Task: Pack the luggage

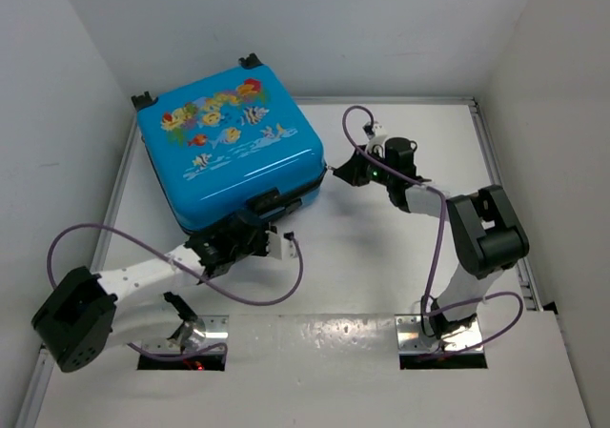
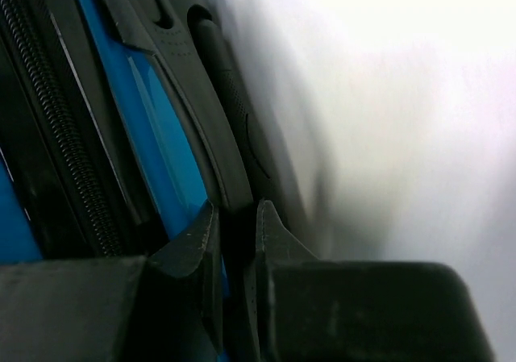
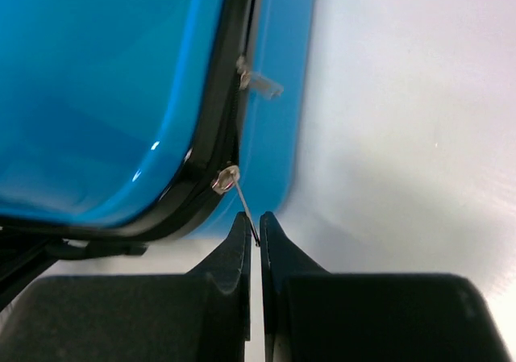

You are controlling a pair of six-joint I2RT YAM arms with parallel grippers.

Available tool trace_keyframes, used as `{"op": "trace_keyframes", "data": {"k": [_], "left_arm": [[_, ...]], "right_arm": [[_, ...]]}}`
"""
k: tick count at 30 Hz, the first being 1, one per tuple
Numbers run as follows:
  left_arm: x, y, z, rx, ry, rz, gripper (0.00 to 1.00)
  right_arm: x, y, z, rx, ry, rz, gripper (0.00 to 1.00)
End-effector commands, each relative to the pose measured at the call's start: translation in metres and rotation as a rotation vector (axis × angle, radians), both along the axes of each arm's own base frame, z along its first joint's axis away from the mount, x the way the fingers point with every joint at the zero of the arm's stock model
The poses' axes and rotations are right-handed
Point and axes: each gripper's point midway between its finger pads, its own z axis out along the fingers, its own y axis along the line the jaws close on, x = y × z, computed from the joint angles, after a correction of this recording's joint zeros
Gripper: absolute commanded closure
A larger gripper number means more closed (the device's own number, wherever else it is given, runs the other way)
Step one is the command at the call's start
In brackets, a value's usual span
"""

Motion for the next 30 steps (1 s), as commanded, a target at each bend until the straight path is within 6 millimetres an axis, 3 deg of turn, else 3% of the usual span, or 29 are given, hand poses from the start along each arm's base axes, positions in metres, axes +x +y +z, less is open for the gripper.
{"op": "trace_keyframes", "data": {"k": [1, 5, 9, 10, 11, 12, 13, 17, 20, 21, 22, 23, 24, 25, 26, 27, 28, 29, 30], "left_arm": [[-0.074, 0.1, -0.073, 0.468, 0.254, -0.13, 1.0], [-0.072, 0.105, -0.071, 0.495, 0.186, -0.198, 1.0], [-0.07, 0.107, -0.07, 0.51, 0.181, -0.223, 1.0], [-0.07, 0.108, -0.071, 0.503, 0.187, -0.218, 1.0], [-0.07, 0.111, -0.072, 0.51, 0.196, -0.212, 1.0], [-0.07, 0.111, -0.074, 0.524, 0.199, -0.229, 1.0], [-0.067, 0.111, -0.071, 0.517, 0.194, -0.228, 1.0], [-0.063, 0.112, -0.07, 0.525, 0.18, -0.232, 1.0], [-0.042, 0.098, -0.051, 0.443, 0.112, -0.163, 1.0], [-0.035, 0.093, -0.042, 0.406, 0.093, -0.13, 0.91], [-0.03, 0.086, -0.033, 0.335, 0.092, -0.068, 0.68], [-0.01, 0.073, -0.004, 0.262, 0.044, -0.031, 0.55], [-0.001, 0.066, 0.011, 0.217, 0.022, 0.0, 0.39], [0.008, 0.055, 0.031, 0.124, 0.002, 0.046, 0.01], [0.028, 0.037, 0.075, 0.027, -0.065, 0.063, 0.0], [0.037, 0.027, 0.1, -0.036, -0.094, 0.077, 0.0], [0.047, 0.019, 0.12, -0.126, -0.098, 0.133, 0.0], [0.061, 0.004, 0.175, -0.234, -0.175, 0.148, 0.0], [0.068, -0.003, 0.2, -0.293, -0.2, 0.175, 0.0]], "right_arm": [[0.07, -0.058, 0.016, -0.078, -0.105, -0.27, 1.0], [0.095, -0.05, 0.021, -0.043, -0.116, -0.299, 1.0], [0.112, -0.021, 0.03, -0.001, -0.134, -0.275, 1.0], [0.119, -0.017, 0.022, 0.006, -0.12, -0.284, 1.0], [0.122, -0.003, 0.028, 0.019, -0.133, -0.269, 1.0], [0.126, -0.002, 0.029, 0.015, -0.147, -0.286, 1.0], [0.133, 0.002, 0.02, 0.016, -0.149, -0.293, 1.0], [0.144, 0.021, 0.017, 0.011, -0.179, -0.331, 1.0], [0.143, 0.023, 0.02, 0.015, -0.185, -0.341, 1.0], [0.141, 0.021, 0.025, 0.011, -0.188, -0.343, 0.97], [0.138, 0.02, 0.041, 0.026, -0.211, -0.336, 0.92], [0.131, 0.016, 0.037, 0.022, -0.196, -0.335, 0.73], [0.126, 0.003, 0.047, 0.021, -0.202, -0.346, 0.63], [0.119, 0.003, 0.069, 0.041, -0.225, -0.319, 0.48], [0.11, -0.003, 0.061, 0.017, -0.182, -0.316, 0.43], [0.104, -0.019, 0.095, 0.04, -0.228, -0.33, 0.39], [0.1, -0.025, 0.1, 0.034, -0.225, -0.329, 0.31], [0.091, -0.026, 0.1, 0.016, -0.212, -0.294, 0.26], [0.081, -0.038, 0.126, 0.007, -0.249, -0.298, 0.26]]}}
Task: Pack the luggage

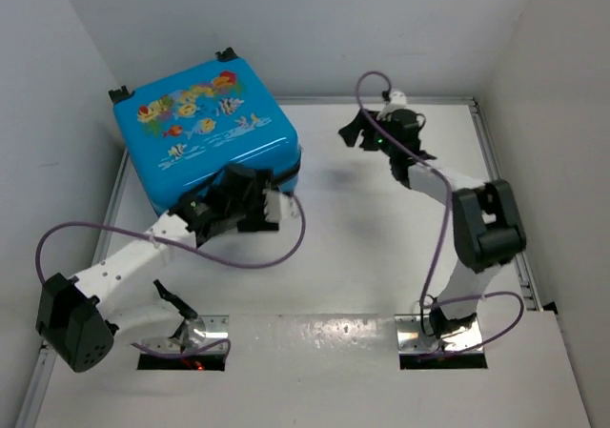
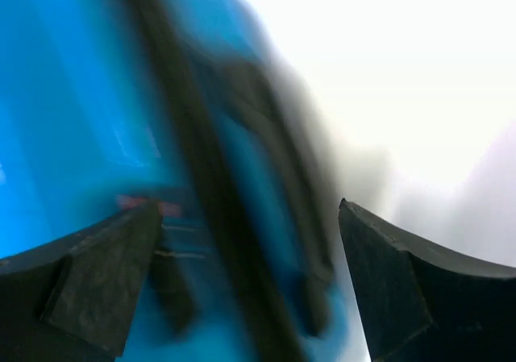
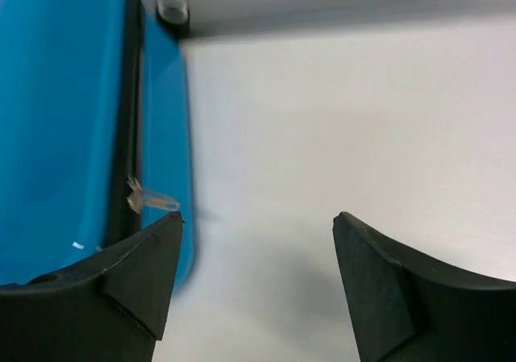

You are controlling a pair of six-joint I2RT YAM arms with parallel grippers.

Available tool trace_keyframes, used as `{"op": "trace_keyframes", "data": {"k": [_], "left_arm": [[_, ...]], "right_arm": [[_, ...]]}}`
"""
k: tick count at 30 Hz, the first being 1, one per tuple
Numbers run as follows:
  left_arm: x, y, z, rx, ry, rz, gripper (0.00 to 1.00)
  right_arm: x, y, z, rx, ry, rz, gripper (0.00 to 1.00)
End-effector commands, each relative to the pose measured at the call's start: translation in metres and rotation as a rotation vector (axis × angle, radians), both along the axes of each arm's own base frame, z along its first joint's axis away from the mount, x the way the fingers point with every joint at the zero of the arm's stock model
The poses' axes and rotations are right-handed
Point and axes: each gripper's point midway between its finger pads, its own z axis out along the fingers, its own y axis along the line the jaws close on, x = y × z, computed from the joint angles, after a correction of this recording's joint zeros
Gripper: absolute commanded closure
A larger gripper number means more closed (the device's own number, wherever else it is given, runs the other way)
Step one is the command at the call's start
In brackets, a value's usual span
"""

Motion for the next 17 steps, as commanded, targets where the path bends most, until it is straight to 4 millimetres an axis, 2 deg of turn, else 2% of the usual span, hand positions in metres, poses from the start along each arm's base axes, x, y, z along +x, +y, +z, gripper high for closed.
{"op": "trace_keyframes", "data": {"k": [1, 2, 3, 4, 5, 6, 7, 8, 9, 10, 11, 12, 13, 15, 16, 17], "left_arm": [[0.046, -0.034, 0.147, -0.381, -0.234, 0.172, 0.0], [0.048, -0.041, 0.159, -0.441, -0.213, 0.2, 0.0], [0.05, -0.048, 0.192, -0.496, -0.242, 0.216, 0.0], [0.048, -0.049, 0.208, -0.511, -0.269, 0.217, 0.0], [0.05, -0.054, 0.227, -0.557, -0.283, 0.242, 0.0], [0.052, -0.05, 0.236, -0.567, -0.302, 0.291, 0.0], [0.052, -0.051, 0.234, -0.565, -0.279, 0.322, 0.0], [0.054, -0.051, 0.236, -0.614, -0.255, 0.388, 0.0], [0.061, -0.049, 0.243, -0.63, -0.261, 0.445, 0.0], [0.066, -0.042, 0.239, -0.638, -0.241, 0.49, 0.0], [0.07, -0.039, 0.234, -0.683, -0.218, 0.549, 0.0], [0.072, -0.034, 0.238, -0.71, -0.219, 0.577, 0.0], [0.079, -0.027, 0.23, -0.712, -0.206, 0.613, 0.0], [0.087, -0.019, 0.228, -0.762, -0.199, 0.672, 0.0], [0.096, -0.006, 0.228, -0.768, -0.21, 0.719, 0.0], [0.103, -0.001, 0.227, -0.781, -0.209, 0.751, 0.0]], "right_arm": [[-0.011, -0.032, 0.1, -0.008, -0.187, -0.031, 0.25], [-0.017, -0.041, 0.098, -0.036, -0.164, -0.028, 0.23], [-0.028, -0.048, 0.119, -0.075, -0.195, -0.02, 0.19], [-0.035, -0.054, 0.117, -0.084, -0.161, -0.027, 0.18], [-0.045, -0.059, 0.141, -0.099, -0.212, -0.028, 0.13], [-0.054, -0.063, 0.131, -0.127, -0.162, -0.025, 0.11], [-0.056, -0.074, 0.134, -0.138, -0.16, -0.047, 0.09], [-0.065, -0.078, 0.152, -0.141, -0.193, -0.053, 0.06], [-0.072, -0.082, 0.141, -0.166, -0.139, -0.056, 0.04], [-0.073, -0.096, 0.142, -0.183, -0.128, -0.087, 0.02], [-0.08, -0.1, 0.151, -0.188, -0.145, -0.095, 0.01], [-0.083, -0.108, 0.149, -0.198, -0.128, -0.112, 0.01], [-0.084, -0.114, 0.15, -0.212, -0.133, -0.121, 0.01], [-0.089, -0.122, 0.159, -0.223, -0.145, -0.141, 0.01], [-0.09, -0.125, 0.173, -0.225, -0.171, -0.148, 0.01], [-0.089, -0.132, 0.176, -0.232, -0.173, -0.163, 0.01]]}}
